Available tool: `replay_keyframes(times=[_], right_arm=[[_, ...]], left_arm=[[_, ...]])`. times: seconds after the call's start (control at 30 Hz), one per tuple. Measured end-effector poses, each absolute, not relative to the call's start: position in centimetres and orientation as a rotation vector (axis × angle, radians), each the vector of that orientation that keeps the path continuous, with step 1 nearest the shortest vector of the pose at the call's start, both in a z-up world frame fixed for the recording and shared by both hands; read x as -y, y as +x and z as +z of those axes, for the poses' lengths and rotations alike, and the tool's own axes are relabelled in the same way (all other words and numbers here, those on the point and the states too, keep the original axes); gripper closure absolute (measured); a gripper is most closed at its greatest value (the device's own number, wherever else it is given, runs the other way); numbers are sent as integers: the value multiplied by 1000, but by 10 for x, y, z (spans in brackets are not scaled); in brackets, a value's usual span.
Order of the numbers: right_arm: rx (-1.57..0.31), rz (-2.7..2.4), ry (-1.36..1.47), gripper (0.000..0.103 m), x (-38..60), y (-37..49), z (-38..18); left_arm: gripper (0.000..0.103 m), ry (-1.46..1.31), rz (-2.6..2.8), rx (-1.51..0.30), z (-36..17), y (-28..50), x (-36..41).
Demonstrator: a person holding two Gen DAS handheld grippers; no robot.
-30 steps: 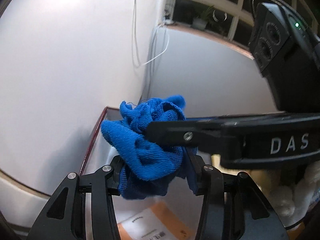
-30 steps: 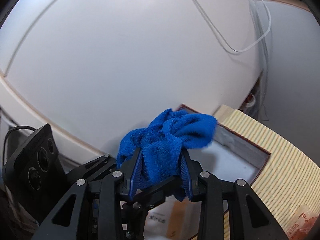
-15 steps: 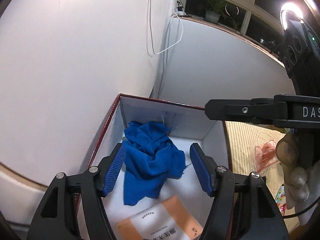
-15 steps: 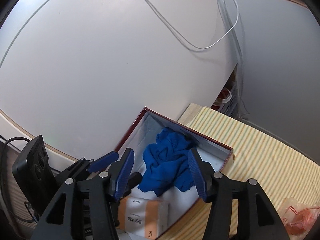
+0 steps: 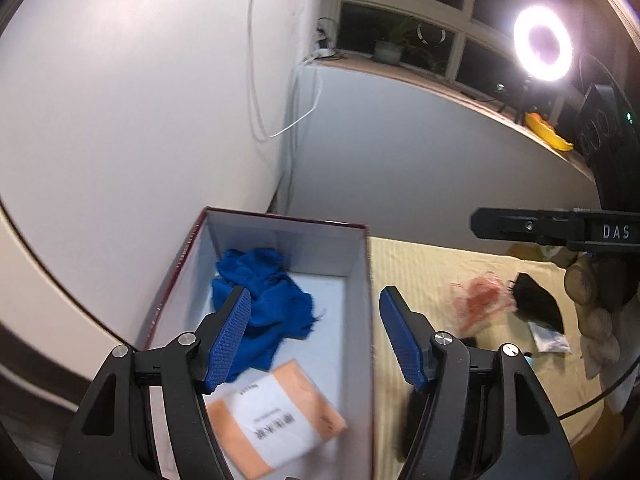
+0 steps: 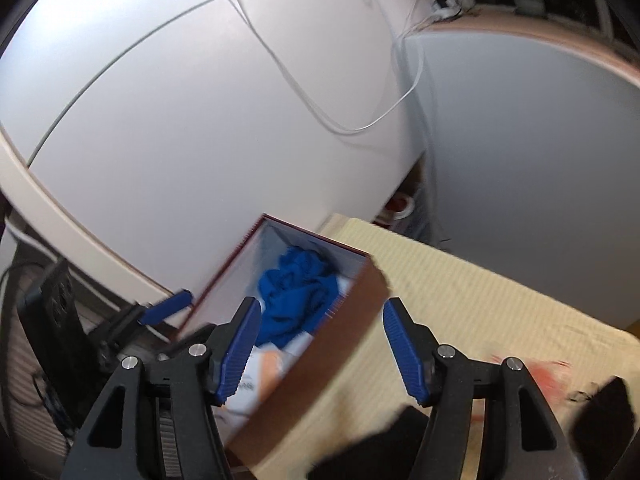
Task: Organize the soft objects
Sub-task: 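Move the right tool back over the bed toward the hand-cream tube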
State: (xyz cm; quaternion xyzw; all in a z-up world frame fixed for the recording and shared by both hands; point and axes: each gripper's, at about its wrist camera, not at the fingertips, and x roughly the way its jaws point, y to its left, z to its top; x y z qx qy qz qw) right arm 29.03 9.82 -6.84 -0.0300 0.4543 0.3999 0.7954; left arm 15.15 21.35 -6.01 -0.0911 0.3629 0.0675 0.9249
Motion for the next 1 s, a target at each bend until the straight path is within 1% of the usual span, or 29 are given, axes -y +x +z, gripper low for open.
replay_keyframes(times=[0.2, 0.53, 0.7, 0.93, 0.97, 1.0], right_arm=[[-935, 797, -88, 39, -33, 265, -57], [-905, 718, -45, 39, 73, 211, -62], [-919, 694, 34, 38, 124, 189, -76], [-931, 652, 18, 39, 155, 157, -117], [-935, 655, 9, 43, 154, 151, -125], [-931, 655, -1, 55, 153, 146, -131]], left_arm=[[36, -187, 63, -710, -50, 131, -182], [36, -213, -71, -685, -59, 89, -131], [36, -235, -140, -694, -78, 75, -102], [36, -225, -208, -736, -110, 65, -62], [36, -238, -214, -737, -112, 63, -61], [36, -252, -218, -735, -115, 61, -59]])
